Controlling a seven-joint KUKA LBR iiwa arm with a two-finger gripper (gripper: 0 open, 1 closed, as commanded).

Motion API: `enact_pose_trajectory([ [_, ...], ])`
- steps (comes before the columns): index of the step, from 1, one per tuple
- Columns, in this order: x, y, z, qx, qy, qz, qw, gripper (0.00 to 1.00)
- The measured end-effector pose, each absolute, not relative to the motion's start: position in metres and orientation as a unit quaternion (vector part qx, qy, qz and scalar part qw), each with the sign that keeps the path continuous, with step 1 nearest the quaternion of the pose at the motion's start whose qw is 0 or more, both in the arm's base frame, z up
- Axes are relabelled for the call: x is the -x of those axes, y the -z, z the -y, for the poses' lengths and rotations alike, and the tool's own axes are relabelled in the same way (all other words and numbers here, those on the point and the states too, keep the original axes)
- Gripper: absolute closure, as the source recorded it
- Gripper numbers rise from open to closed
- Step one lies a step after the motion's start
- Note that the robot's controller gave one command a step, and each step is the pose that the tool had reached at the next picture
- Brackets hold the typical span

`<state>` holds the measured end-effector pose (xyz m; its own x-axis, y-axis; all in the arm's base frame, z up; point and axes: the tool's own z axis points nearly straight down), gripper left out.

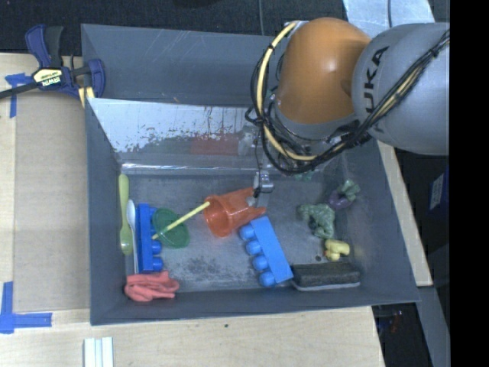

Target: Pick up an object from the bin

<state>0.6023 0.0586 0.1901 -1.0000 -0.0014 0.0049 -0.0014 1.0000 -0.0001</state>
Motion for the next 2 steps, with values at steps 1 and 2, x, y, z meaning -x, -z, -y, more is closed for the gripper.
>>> enact_pose_trajectory([
  [1, -0.604, -0.195, -0.058, 0.000, 0.000, 1.000, -0.002, 0.00],
  [2, -0.599, -0.098, -0.049, 0.044, 0.001, 0.999, -0.002, 0.00],
])
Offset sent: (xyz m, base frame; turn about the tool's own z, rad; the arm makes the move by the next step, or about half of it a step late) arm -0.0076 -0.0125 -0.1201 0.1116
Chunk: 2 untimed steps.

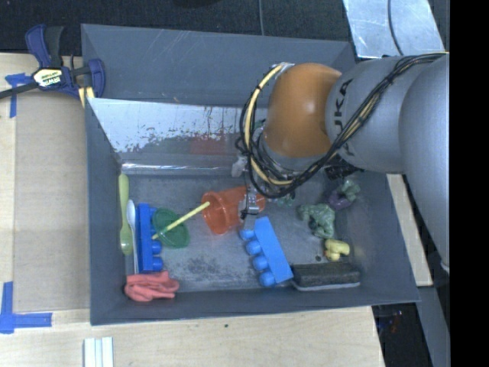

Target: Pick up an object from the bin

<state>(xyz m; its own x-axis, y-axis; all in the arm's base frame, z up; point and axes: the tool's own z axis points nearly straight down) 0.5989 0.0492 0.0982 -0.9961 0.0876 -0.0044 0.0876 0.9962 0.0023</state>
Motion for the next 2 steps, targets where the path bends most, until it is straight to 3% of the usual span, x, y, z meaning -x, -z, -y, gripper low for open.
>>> enact_pose_trajectory([
  [1, -0.600, -0.105, -0.047, -0.031, -0.001, -0.999, 0.007, 0.00],
  [2, -0.612, -0.102, -0.044, 0.089, -0.001, -0.996, 0.001, 0.00],
])
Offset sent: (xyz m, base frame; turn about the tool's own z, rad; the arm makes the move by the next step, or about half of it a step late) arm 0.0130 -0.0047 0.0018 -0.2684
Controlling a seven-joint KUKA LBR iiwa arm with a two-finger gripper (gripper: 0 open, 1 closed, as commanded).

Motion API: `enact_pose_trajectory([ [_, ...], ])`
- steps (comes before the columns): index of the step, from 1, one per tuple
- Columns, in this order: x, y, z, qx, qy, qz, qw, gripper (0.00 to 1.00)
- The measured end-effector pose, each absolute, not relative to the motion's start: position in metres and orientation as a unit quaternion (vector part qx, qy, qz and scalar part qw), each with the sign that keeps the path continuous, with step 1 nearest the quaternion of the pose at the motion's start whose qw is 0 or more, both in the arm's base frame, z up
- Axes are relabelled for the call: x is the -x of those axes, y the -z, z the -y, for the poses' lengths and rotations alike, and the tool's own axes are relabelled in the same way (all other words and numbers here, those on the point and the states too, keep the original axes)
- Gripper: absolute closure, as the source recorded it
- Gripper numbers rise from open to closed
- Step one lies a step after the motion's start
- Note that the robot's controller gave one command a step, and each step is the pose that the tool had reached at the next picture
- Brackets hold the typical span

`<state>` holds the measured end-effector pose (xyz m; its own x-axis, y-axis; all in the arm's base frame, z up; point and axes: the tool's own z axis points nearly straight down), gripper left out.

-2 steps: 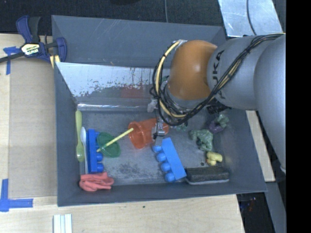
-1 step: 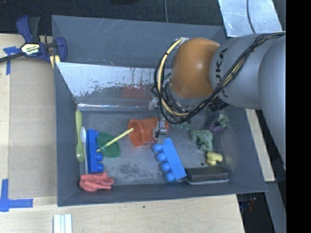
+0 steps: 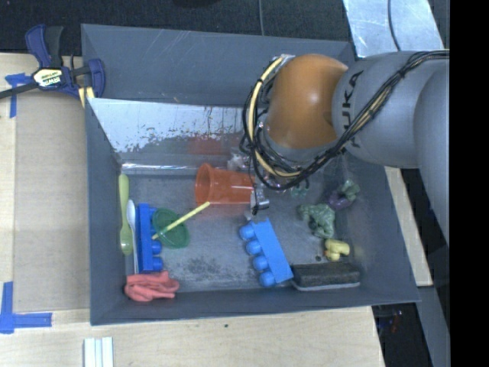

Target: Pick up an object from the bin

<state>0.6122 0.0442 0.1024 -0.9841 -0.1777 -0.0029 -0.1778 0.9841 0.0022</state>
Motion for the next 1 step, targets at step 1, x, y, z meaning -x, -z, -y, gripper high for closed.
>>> enact_pose_trajectory([
  [1, -0.6077, -0.0692, -0.0429, -0.020, -0.001, -1.000, 0.007, 0.00],
])
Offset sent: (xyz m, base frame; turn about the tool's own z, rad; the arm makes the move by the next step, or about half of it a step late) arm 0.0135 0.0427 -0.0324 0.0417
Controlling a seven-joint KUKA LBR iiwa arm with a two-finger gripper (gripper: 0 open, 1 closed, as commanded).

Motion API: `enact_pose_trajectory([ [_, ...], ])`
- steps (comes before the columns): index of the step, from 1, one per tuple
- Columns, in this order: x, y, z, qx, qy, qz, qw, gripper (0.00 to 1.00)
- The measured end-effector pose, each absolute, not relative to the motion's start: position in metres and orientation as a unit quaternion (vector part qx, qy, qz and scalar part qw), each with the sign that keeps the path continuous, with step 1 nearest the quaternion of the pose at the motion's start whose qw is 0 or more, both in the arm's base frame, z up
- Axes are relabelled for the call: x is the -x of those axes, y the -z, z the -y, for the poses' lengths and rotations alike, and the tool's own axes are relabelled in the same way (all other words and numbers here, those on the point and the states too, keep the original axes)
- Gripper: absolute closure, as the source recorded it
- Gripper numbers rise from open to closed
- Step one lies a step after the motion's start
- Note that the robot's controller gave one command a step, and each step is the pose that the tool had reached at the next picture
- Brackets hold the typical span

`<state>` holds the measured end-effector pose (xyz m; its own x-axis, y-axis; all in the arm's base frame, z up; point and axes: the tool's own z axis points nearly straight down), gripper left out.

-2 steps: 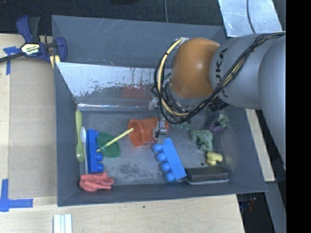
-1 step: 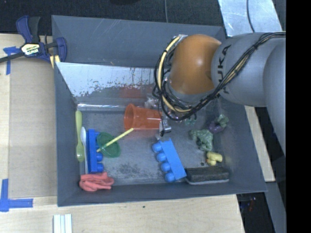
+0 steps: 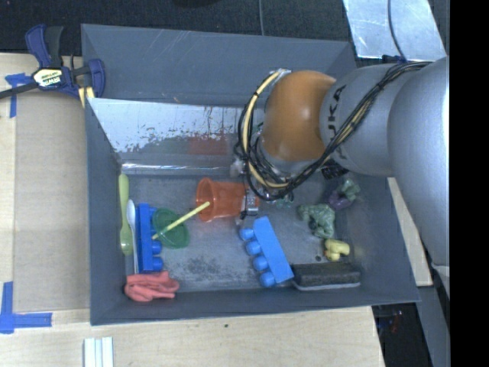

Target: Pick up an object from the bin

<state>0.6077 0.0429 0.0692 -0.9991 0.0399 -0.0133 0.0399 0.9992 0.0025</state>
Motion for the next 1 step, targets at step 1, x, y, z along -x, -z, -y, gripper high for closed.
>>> enact_pose_trajectory([
  [1, -0.6274, -0.0717, -0.0874, 0.068, -0.002, -0.998, 0.005, 1.00],
])
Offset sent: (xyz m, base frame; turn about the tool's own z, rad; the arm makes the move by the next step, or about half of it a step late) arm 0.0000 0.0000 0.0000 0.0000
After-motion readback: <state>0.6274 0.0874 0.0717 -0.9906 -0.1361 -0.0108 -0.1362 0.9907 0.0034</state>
